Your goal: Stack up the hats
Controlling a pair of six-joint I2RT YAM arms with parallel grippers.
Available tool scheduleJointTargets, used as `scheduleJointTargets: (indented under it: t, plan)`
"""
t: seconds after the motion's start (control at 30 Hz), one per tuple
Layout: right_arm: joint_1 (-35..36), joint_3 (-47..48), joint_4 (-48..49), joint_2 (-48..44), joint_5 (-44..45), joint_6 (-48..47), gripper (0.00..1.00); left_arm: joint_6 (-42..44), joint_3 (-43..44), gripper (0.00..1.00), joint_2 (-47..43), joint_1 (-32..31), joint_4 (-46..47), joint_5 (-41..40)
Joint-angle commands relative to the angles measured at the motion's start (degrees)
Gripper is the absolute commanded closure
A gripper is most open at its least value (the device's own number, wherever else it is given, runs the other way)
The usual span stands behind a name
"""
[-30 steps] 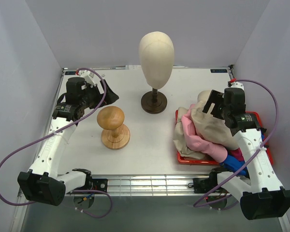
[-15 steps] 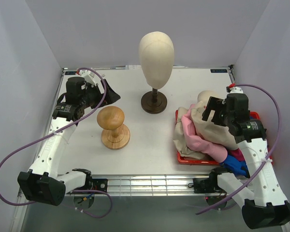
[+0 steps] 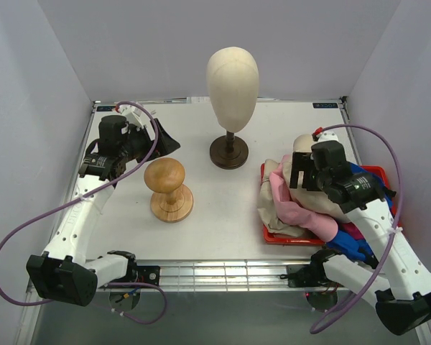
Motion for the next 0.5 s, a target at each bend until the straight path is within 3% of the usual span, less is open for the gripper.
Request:
scheduleJointTargets:
  t: [0.0, 0.23, 0.47]
  plan:
    - [4.53, 3.37, -1.36, 1.30, 9.16, 1.07, 0.12, -0.05, -0.32, 0.03, -1.86, -0.07, 0.80, 1.04]
    - [10.17, 5.75, -3.38, 5.51, 18.74, 1.42, 0.11, 0.12, -0.40, 0.03, -1.68, 0.02, 0.45, 0.87]
    - [13.16, 6.63, -2.50, 7.10, 21.04, -1.82, 0.10, 0.13, -0.67, 0.03, -1.51, -0.07, 0.28, 0.78]
